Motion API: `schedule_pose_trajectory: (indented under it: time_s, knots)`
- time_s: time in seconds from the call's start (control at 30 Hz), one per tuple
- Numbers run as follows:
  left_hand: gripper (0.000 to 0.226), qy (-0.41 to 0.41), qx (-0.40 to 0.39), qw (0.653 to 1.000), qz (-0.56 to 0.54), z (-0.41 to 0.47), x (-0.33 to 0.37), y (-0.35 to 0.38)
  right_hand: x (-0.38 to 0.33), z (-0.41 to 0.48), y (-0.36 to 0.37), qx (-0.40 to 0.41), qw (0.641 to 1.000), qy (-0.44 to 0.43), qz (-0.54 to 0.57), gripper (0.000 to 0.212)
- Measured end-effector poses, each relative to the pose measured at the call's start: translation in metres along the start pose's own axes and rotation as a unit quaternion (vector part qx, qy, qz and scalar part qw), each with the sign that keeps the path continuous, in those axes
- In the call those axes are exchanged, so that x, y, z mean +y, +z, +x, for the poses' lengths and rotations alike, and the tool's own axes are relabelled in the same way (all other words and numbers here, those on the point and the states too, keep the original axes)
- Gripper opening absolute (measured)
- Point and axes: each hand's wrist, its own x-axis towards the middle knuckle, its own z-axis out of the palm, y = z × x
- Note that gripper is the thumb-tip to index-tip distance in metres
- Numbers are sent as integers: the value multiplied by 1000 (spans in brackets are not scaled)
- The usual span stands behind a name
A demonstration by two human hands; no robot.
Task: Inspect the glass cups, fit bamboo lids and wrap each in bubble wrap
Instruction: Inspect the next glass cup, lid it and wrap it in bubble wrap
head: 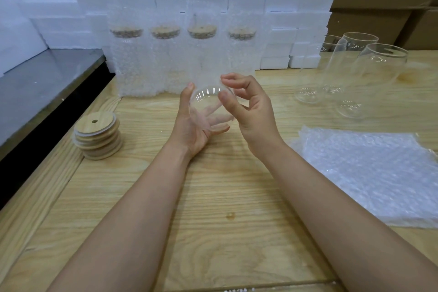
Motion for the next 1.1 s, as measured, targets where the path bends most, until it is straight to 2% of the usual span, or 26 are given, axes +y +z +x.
schedule_pose_trajectory:
  time_s: [0.1,0.2,0.27,0.33,0.53,0.8,0.9,1.0,1.03,1.1]
  knots:
    - [95,-13,12,1000,-2,3,-1,1,-1,1,4,29,1000,3,8,13]
    - [82,-23,10,999,-35,6,-2,-1,0,3,7,22,1000,7,13,7]
    - [74,-16,2,998,-61,4,-1,0,2,3,8,9,1000,-4,14,17]
    - [74,-13,-4,997,-77,2,0,2,4,2,9,-2,1000,-11,13,26]
    - [79,-6,-26,996,-83,4,-1,1,10,1,9,-4,999,23,24,35]
    - [72,-45,-13,993,-106,4,2,2,14,1,12,40,999,23,-1,32]
    - [69,-17,14,997,-76,2,0,4,13,-5,16,63,997,-17,-32,30]
    - [46,45,43,995,-75,1,-2,5,15,-22,25,92,990,-79,-78,28]
    - [44,62,47,994,-82,0,-1,6,15,-28,29,96,988,-84,-90,37]
    - [60,95,66,991,-64,-1,1,7,14,-36,36,112,986,-63,-108,57]
